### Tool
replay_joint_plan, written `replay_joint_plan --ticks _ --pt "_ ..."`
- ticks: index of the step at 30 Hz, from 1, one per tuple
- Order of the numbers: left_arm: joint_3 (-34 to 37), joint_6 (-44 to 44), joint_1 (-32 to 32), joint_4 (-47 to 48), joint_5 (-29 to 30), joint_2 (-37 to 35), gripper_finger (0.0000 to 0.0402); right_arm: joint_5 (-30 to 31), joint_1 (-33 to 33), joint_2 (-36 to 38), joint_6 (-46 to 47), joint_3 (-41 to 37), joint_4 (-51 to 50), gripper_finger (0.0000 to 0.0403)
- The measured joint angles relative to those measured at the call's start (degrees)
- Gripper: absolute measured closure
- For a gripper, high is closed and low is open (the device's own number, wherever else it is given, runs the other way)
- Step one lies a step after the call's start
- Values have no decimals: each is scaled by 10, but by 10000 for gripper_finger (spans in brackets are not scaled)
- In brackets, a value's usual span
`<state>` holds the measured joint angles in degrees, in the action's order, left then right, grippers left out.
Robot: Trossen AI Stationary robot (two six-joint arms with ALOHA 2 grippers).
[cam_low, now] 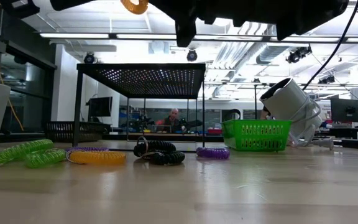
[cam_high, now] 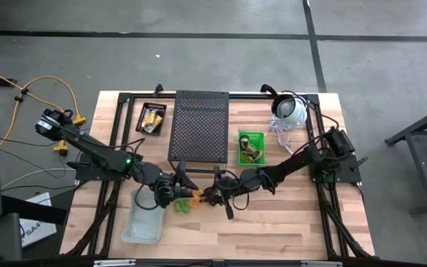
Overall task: Pick & Place Office Desk Supplies
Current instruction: Put the right yellow spring keychain into the gray bin
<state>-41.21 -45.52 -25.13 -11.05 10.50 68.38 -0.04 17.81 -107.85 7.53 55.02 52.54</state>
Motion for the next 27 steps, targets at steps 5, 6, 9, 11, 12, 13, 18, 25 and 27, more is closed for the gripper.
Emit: replay_joint_plan --ticks 5,6,9,11,12,13,18,25,27 --pt "0 1 9 -1 -2 0 248 -1 -7 0 -2 0 10 373" --pt "0 1 11 -1 -2 0 248 -1 -7 0 -2 0 13 373" --pt "0 1 11 -1 -2 0 248 -2 -7 0 -2 0 14 373" --pt "0 1 11 -1 -2 0 251 -2 -7 0 -2 0 16 373" --pt "0 1 11 -1 -2 0 254 -2 -7 0 -2 0 16 373" --pt "0 1 11 -1 -2 0 259 -2 -7 0 -2 0 16 373" --pt "0 1 11 -1 -3 0 293 -2 -7 0 -2 0 16 373" --pt "0 1 10 -1 -3 0 336 -2 -7 0 -2 0 15 373" --pt "0 1 10 -1 -3 0 347 -2 -7 0 -2 0 15 373"
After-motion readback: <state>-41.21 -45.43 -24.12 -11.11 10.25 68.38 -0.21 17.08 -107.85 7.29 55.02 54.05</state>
